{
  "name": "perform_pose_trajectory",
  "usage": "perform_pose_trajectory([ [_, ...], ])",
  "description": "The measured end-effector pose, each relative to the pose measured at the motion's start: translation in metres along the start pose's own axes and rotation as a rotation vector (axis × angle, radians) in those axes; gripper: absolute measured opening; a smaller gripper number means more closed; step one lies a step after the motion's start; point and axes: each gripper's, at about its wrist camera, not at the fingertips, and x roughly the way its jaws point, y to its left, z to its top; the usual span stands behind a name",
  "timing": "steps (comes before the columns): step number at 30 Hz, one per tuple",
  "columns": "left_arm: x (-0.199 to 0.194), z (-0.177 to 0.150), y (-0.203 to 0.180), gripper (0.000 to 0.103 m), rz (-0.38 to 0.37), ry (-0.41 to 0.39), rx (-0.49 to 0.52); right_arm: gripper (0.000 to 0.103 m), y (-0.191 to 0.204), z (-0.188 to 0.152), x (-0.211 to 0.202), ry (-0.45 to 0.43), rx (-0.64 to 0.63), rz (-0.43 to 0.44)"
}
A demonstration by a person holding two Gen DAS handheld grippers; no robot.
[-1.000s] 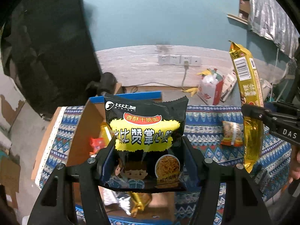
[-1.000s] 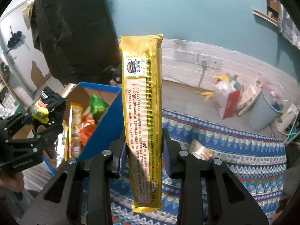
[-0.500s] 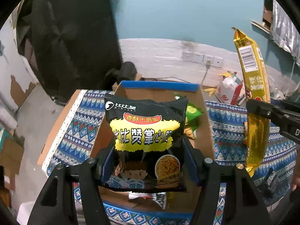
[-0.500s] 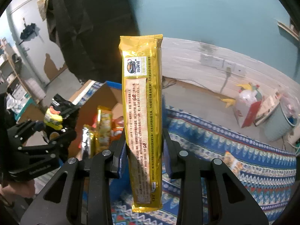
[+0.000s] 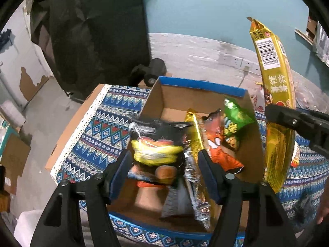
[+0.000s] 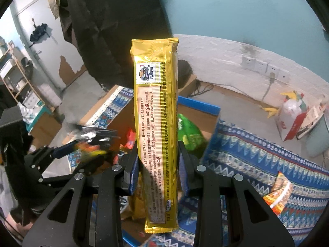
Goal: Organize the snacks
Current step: 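Open the left tool to drop the black bag while the right tool releases the yellow bar into the box, then move both tools back over the cloth toward the last snacks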
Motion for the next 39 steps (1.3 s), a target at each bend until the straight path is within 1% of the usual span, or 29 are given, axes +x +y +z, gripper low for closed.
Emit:
perform_pose_trajectory([
  [8, -0.004, 0.0, 0.005, 0.072, 0.004, -0.006, -0.003, 0.031, 0.011, -0.002, 0.021, 0.039, -0.003, 0.006],
  [17, -0.007, 0.003, 0.004, 0.072, 0.003, -0.01, -0.002, 0.031, 0.016, -0.002, 0.032, 0.062, 0.006, 0.018],
  [19, -0.009, 0.003, 0.003, 0.072, 0.002, -0.01, 0.001, 0.033, 0.016, -0.002, 0.035, 0.077, 0.003, 0.027],
  [21, -0.01, 0.003, 0.002, 0.072, -0.001, -0.012, 0.004, 0.034, 0.015, -0.003, 0.033, 0.071, 0.005, 0.028],
  [22, -0.01, 0.003, 0.001, 0.073, -0.002, -0.014, 0.005, 0.036, 0.015, -0.002, 0.031, 0.068, 0.007, 0.035],
  [24, -0.011, 0.003, -0.001, 0.073, -0.003, -0.014, 0.008, 0.049, 0.015, -0.001, 0.027, 0.058, 0.003, 0.037],
  [28, -0.012, 0.004, -0.007, 0.073, -0.018, -0.014, 0.017, 0.056, 0.012, -0.002, 0.017, 0.042, -0.012, 0.001],
  [30, -0.013, 0.004, -0.012, 0.073, -0.024, -0.014, 0.026, 0.065, 0.007, -0.004, 0.011, 0.035, -0.004, -0.013],
  [39, -0.02, 0.0, -0.046, 0.075, -0.066, -0.019, 0.092, 0.073, -0.026, -0.021, -0.017, 0.041, 0.033, -0.098],
])
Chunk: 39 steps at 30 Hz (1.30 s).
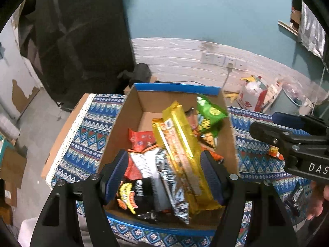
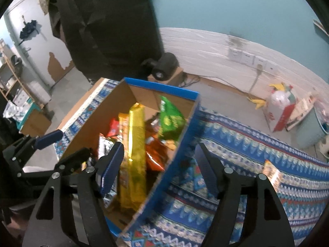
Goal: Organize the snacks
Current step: 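Move both tools back over the cloth toward the last snacks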
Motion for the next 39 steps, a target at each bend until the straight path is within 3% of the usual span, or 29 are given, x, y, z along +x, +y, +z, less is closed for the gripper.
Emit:
perform_pose_trajectory([
  [18, 0.002, -0.024, -0.104, 0.077, -0.155, 0.051, 0.198, 0.075, -0.106, -0.082, -0.044, 0.109, 0.157, -0.191],
  [30, 0.006, -0.051, -0.187, 0.077, -0.263, 0.135, 0.342, 0.075, -0.176, -0.152, -0.068, 0.205, 0.331, -0.244],
  [39, 0.015, -0.082, -0.237, 0.077, -0.277, 0.205, 0.461, 0.075, -0.204, -0.195, -0.075, 0.275, 0.363, -0.258],
])
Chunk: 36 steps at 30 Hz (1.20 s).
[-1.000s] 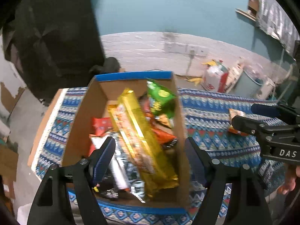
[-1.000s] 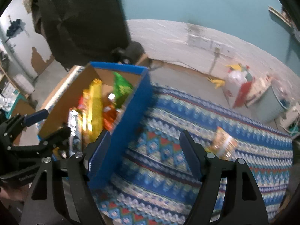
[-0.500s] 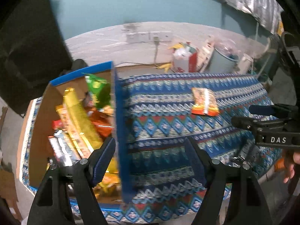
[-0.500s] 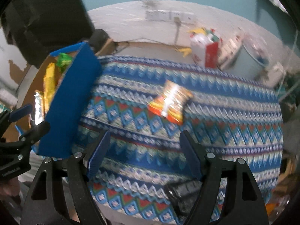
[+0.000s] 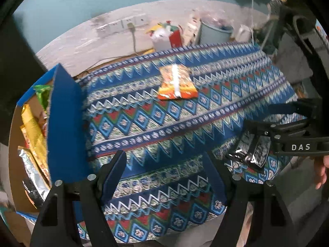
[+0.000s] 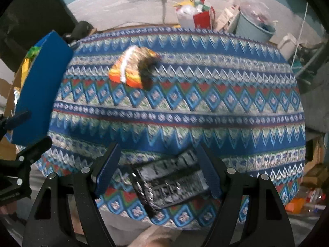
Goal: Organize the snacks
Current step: 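Move both tools back over the cloth toward the last snacks, then grasp the black printed bag with the right tool while the left tool grasps the orange striped bag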
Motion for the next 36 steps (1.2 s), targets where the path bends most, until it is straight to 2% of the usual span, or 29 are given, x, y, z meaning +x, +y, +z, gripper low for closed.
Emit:
perform_pose_trajectory([
  [4, 0.01, -0.002, -0.014, 0.078, 0.018, 0.027, 0.04, 0.076, -0.005, -0.014, 0.008, 0.042, -0.044, 0.0],
  [13, 0.027, -0.003, -0.024, 0.078, 0.028, 0.069, 0.054, 0.076, 0.001, -0.04, 0.042, 0.169, -0.152, -0.037],
  [16, 0.031, -0.002, -0.025, 0.078, 0.032, 0.076, 0.058, 0.077, 0.0, -0.041, 0.05, 0.171, -0.179, -0.061],
  [22, 0.041, 0.002, -0.022, 0.078, 0.033, 0.099, 0.046, 0.077, -0.008, -0.027, 0.059, 0.148, -0.199, -0.107],
  [28, 0.048, 0.008, -0.023, 0.077, 0.032, 0.108, 0.037, 0.078, -0.033, 0.006, 0.071, 0.12, -0.104, -0.11],
  [36, 0.061, 0.018, -0.021, 0.078, 0.029, 0.124, 0.019, 0.078, -0.048, 0.049, 0.081, 0.052, -0.082, -0.112],
])
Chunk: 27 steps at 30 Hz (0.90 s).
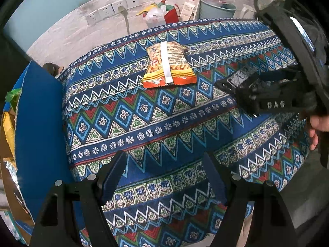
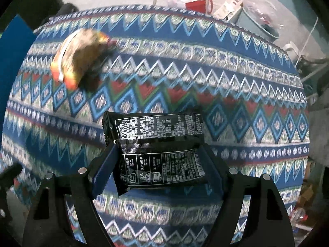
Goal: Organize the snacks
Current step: 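Grasp the black printed bag with the right tool while the left tool grasps the orange striped bag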
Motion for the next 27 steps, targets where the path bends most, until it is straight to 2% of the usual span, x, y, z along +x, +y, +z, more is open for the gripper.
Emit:
perform_pose_trajectory([
  [6, 0.011, 0.017, 0.008, 0.077, -0.018, 0.008, -0.045, 0.079, -0.022, 0.021, 0.001, -0.02, 0.043, 0.058],
  [13, 0.021, 0.044, 0.023, 0.078, -0.071, 0.01, -0.136, 0.082, -0.039, 0.03, 0.03, 0.036, 0.017, 0.08],
  [19, 0.031, 0.068, 0.033, 0.078, -0.131, -0.001, -0.24, 0.083, -0.017, 0.028, 0.026, 0.005, -0.024, 0.033],
  [22, 0.038, 0.078, 0.031, 0.078, -0.126, -0.004, -0.257, 0.083, -0.004, 0.026, 0.027, -0.014, -0.035, 0.032],
  [25, 0.044, 0.086, 0.031, 0.078, -0.113, -0.002, -0.262, 0.073, -0.006, 0.024, 0.024, -0.049, -0.045, 0.04],
  [27, 0.049, 0.092, 0.031, 0.078, -0.11, 0.001, -0.272, 0.063, -0.007, 0.018, 0.018, -0.072, -0.033, 0.051],
])
